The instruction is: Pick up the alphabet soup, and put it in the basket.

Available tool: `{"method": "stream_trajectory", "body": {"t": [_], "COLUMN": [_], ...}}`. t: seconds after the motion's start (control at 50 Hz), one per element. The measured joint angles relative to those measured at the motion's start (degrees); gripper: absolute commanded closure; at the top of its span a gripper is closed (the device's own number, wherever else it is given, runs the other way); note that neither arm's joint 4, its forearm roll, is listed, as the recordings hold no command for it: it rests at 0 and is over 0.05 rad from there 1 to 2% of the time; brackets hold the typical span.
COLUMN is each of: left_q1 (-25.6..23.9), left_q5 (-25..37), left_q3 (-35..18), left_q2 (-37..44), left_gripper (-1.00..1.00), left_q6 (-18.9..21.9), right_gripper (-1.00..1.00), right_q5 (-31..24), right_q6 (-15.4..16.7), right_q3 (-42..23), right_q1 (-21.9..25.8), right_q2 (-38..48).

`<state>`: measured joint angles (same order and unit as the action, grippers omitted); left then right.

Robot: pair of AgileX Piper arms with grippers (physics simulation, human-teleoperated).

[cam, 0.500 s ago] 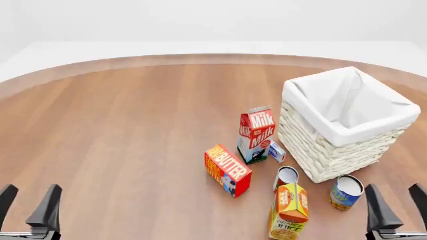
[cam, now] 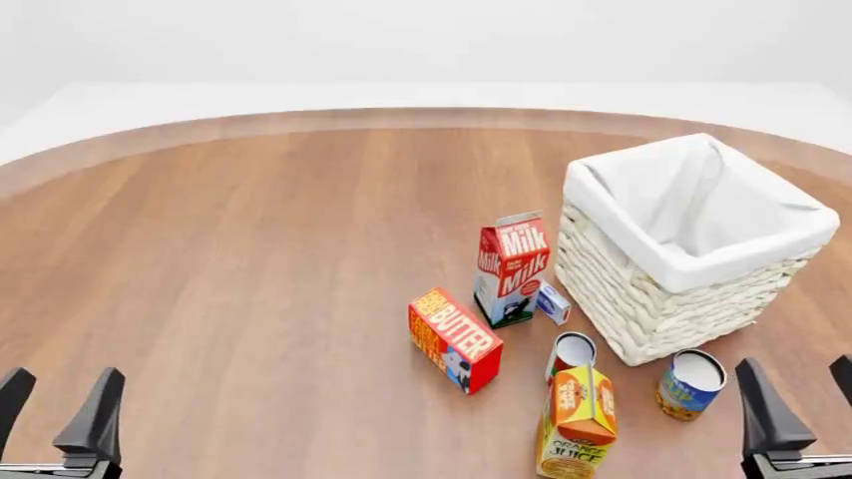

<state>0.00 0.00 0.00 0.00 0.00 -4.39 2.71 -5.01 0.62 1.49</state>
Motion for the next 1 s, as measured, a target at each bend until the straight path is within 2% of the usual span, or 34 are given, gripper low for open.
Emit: {"method": "stream_trajectory", "body": {"t": [0.48,1.0], "left_q1": [0.00,0.00], "left_q5": [0.00,0.00], "left_q3": [0.00,0.00], "left_q2": [0.00,0.00], "left_gripper": [-1.00,-1.00], "left_q6": [0.00,0.00], "right_gripper": [-1.00,-1.00], "right_q5": [-8.30,-11.72], "right_q6": [2.66,2.63], "right_q3": [-5.66,-4.61], "right_q1": [0.65,-1.62], "right_q2": [-0.15,2.19]}}
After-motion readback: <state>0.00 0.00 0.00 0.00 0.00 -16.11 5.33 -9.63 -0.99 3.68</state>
